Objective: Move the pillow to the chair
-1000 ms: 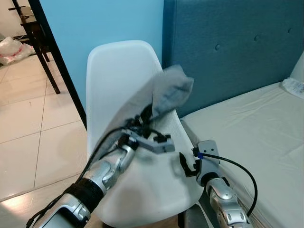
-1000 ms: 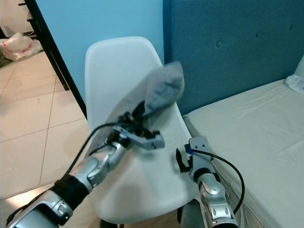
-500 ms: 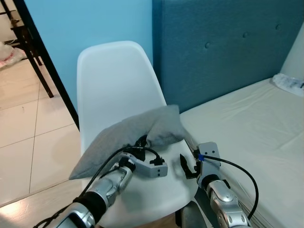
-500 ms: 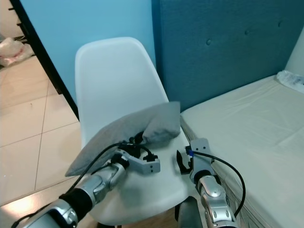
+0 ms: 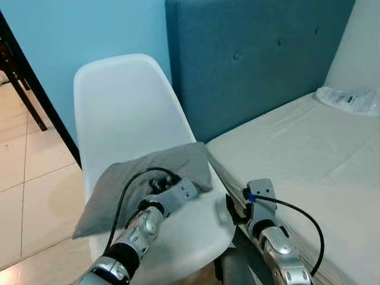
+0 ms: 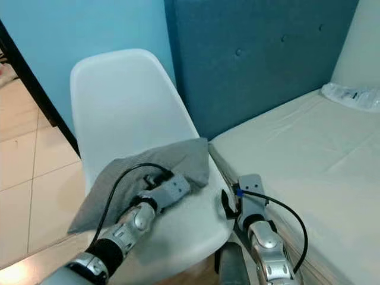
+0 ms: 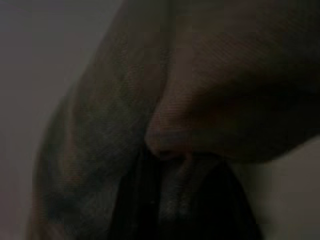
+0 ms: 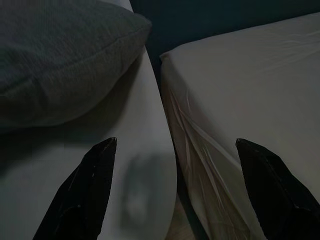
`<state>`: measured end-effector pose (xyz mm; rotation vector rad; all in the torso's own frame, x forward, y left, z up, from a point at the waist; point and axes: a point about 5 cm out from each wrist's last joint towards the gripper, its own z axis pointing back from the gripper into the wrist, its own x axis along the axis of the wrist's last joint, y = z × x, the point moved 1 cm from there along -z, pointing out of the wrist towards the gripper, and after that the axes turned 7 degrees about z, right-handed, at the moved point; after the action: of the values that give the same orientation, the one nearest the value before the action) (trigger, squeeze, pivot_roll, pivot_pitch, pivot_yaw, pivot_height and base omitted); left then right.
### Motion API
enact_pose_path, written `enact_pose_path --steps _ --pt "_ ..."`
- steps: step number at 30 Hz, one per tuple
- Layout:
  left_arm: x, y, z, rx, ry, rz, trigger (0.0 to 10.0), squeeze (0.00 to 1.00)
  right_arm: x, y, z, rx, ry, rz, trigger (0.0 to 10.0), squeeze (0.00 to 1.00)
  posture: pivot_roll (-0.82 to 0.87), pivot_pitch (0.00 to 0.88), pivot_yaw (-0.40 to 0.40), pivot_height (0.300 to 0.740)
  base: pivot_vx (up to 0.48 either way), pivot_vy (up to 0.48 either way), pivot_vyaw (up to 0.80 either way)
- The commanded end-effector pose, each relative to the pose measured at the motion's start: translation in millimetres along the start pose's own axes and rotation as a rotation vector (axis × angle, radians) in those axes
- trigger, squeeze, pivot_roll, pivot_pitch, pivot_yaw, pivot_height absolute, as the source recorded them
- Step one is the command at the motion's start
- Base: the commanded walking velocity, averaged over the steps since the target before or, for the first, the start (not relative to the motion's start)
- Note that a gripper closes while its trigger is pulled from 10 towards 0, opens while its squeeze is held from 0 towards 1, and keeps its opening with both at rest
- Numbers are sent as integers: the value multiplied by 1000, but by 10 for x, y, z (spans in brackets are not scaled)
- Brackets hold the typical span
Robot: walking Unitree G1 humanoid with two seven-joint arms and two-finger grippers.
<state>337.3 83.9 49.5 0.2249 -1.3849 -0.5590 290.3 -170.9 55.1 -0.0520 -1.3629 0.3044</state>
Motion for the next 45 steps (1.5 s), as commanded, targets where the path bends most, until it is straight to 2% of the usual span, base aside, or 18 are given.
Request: enact_pose_path --steps 1,5,11,12,14,15,20,22,23,27,28,29,30,32,33,37,42,45 --pt "-240 201 42 86 112 138 10000 1000 27 67 9 37 -12 -26 10000 0 -194 90 58 585 0 0 0" --pt "-334 292 65 121 167 258 10000 1000 49 133 26 100 -29 -49 10000 0 -192 83 57 585 0 0 0" --pt "-540 392 139 123 262 305 10000 1000 59 162 30 139 -35 -68 10000 0 -184 81 52 585 0 0 0" --pt "-653 425 185 92 320 313 10000 1000 60 165 28 150 -34 -68 10000 0 -180 79 48 585 0 0 0" --pt "-720 422 216 45 360 312 10000 1000 63 165 26 154 -34 -67 10000 0 -180 79 48 585 0 0 0" --pt "-824 400 283 -88 425 253 10000 1000 71 161 22 159 -35 -67 10000 0 -180 79 48 585 0 0 0" --pt "-886 488 343 -151 447 218 10000 1000 79 155 18 165 -35 -70 10000 0 -169 81 43 585 0 0 0" --pt "-815 578 346 -189 399 255 10000 1000 82 155 17 172 -34 -71 10000 0 -165 82 43 585 0 0 0" --pt "-647 604 337 -282 298 332 10000 1000 88 157 12 175 -37 -76 10000 0 -162 82 44 585 0 0 0" --pt "-352 677 378 -430 124 386 10000 1000 101 165 3 179 -42 -84 10000 0 -156 80 44 585 0 0 0" --pt "-352 677 378 -430 124 386 10000 1000 101 165 3 179 -42 -84 10000 0 -156 80 44 585 0 0 0" --pt "-145 786 402 -464 -5 439 10000 1000 117 166 -5 178 -49 -98 10000 0 -155 80 46 585 0 0 0" --pt "-74 845 396 -444 -54 471 10000 1000 126 160 -11 174 -52 -111 10000 0 -155 80 46 585 0 0 0" --pt "-24 898 389 -418 -88 503 10000 1000 135 152 -16 169 -54 -125 10000 0 -155 80 46 585 0 0 0" --pt "-11 919 369 -377 -100 540 10000 0 139 145 -23 165 -55 -125 10000 0 -151 79 49 585 0 0 0" --pt "-100 893 388 -266 -104 630 10000 0 157 148 -31 170 -65 -130 10000 0 -153 79 55 585 0 0 0" --pt "-499 1011 495 8 -8 609 10000 0 176 203 4 213 -86 -146 10000 0 -153 82 55 605 0 0 0" --pt "-583 1030 544 57 14 608 10000 0 173 209 7 219 -86 -149 10000 0 -153 82 55 614 0 0 0"
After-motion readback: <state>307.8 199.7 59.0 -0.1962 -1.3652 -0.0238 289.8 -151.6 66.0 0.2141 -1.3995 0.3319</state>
